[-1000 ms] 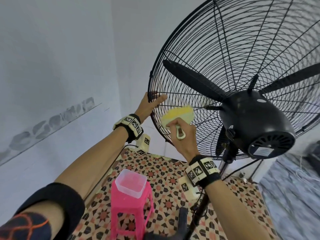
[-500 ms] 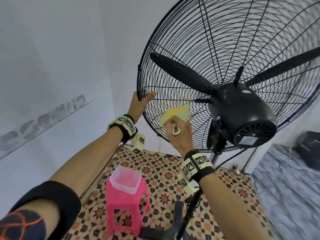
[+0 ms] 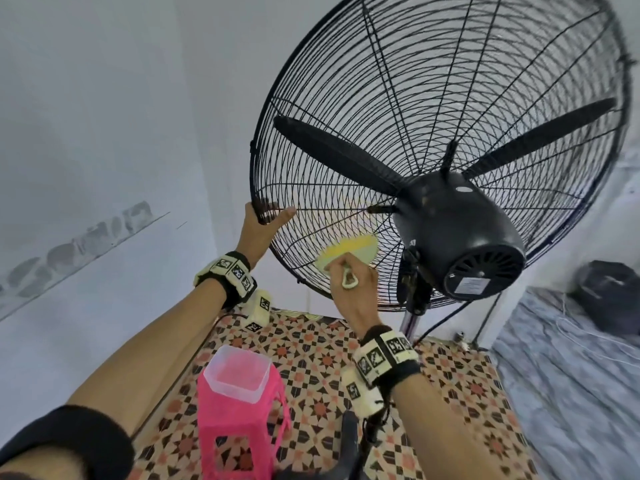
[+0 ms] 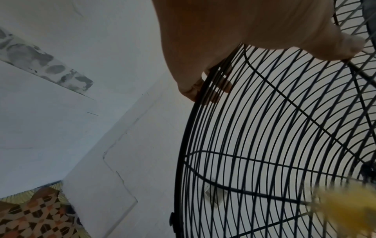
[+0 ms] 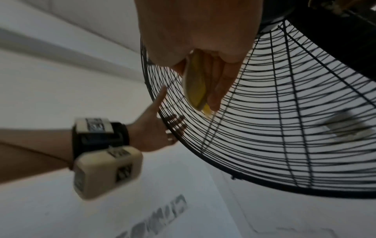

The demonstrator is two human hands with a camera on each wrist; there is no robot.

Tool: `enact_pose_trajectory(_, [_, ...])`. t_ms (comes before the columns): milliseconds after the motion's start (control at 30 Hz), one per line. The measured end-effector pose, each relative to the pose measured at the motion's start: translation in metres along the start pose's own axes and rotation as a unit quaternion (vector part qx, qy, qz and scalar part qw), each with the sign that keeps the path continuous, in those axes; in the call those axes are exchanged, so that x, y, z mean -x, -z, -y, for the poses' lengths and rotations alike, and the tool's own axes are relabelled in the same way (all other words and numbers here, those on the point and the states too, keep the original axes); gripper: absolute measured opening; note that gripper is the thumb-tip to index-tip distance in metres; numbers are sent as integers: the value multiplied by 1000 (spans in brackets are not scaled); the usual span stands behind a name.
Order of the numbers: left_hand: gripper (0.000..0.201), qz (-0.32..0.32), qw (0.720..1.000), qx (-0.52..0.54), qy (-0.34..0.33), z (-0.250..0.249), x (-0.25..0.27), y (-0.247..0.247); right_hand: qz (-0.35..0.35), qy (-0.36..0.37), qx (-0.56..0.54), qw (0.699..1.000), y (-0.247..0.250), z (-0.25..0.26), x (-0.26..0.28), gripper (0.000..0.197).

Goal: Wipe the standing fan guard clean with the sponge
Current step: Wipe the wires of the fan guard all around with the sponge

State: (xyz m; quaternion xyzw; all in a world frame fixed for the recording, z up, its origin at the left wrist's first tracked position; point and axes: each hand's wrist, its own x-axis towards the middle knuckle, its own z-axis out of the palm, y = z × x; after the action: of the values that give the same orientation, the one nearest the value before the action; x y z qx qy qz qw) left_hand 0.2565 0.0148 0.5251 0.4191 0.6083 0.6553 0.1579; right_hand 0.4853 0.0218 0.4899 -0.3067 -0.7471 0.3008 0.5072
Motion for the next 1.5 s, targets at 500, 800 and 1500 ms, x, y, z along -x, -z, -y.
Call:
enact_pose_trajectory(500, [72, -14, 1000, -5, -4, 5, 0, -3, -44, 28, -47, 998, 20, 19, -10, 22])
enact_pose_trajectory(800, [85, -6, 1000, 2, 1, -4, 5, 0, -71, -20, 14, 997, 14, 8, -8, 26])
enact_pose_trajectory(1500, [106, 3, 1000, 10, -2, 2, 7, 0, -43, 10, 238, 970, 5, 41, -13, 100])
